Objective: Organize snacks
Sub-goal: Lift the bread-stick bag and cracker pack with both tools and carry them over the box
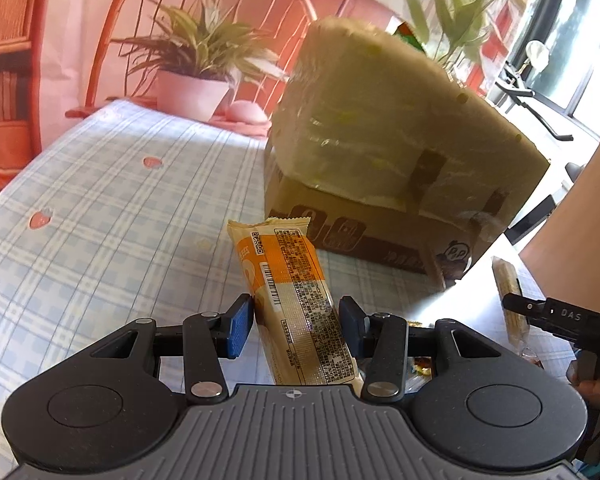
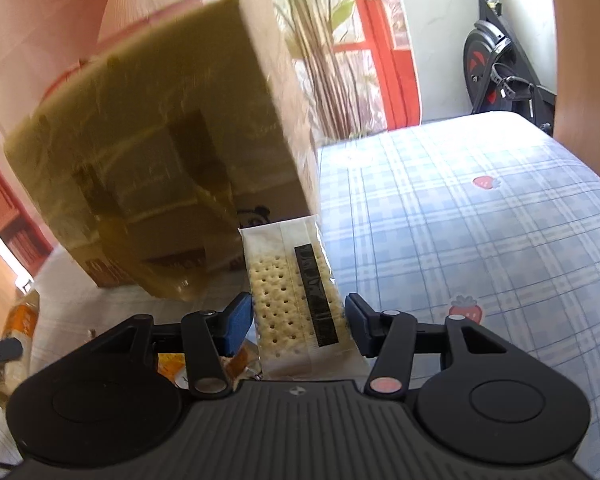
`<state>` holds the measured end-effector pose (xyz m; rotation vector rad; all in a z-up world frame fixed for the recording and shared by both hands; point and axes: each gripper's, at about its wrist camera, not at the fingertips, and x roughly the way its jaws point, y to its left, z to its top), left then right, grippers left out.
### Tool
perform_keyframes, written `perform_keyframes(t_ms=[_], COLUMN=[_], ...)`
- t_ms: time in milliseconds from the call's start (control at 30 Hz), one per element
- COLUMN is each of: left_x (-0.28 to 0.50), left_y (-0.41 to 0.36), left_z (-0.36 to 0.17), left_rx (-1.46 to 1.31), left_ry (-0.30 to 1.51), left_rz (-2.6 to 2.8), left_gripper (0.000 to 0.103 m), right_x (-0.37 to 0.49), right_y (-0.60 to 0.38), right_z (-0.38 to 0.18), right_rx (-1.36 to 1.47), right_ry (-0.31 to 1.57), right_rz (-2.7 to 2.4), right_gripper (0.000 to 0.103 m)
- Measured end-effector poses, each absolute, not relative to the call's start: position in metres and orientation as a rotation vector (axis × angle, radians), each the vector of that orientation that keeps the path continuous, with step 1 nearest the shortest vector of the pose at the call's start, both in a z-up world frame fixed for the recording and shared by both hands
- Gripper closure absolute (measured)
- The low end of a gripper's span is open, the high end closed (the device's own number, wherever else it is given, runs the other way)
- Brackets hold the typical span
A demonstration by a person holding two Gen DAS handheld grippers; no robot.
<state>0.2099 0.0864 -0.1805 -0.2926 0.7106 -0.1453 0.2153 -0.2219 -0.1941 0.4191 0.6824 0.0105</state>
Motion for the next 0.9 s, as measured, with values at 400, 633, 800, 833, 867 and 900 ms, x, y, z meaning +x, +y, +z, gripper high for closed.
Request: perform_keyframes(t_ms=[400,633,800,833,867,900], left_x=[0.223,0.223,0.223,0.224,0.224,0.225], left_y=[0.091,0.085,0.087,0.088,0.09,0.092], left_z=[-0.139,-0.134,-0.148,-0.15,-0.151,-0.152], left_rx=[-0.236,-0.262,-0.272,-0.28,-0.285,-0.289], left_ry=[0.624,0.597,0.647,0.653,0.657,0.66], left_rz=[-0.172,-0.188,-0.194,-0.192,-0.189,-0.185], left_gripper=[0.054,0.054,0.054,0.054,0.054,0.054], right_x=[0.195,0.206,0.206,0.207,0.208,0.21], right_y=[-0.229,-0.222,-0.219,-0.217,-0.215,-0.214], right_z=[-0.158,-0.179,-0.189,-0.188,-0.188,-0.189], right_rx=[0.459,0.413,0.392,0.379,0.363,0.35], right_ry=[0.545,0.665,0.698,0.704,0.714,0.73], right_rz=[-0.011,0.009,0.025,0.031,0.042,0.057], right_gripper=[0.063,0.063,0.062,0.062,0.059,0.059])
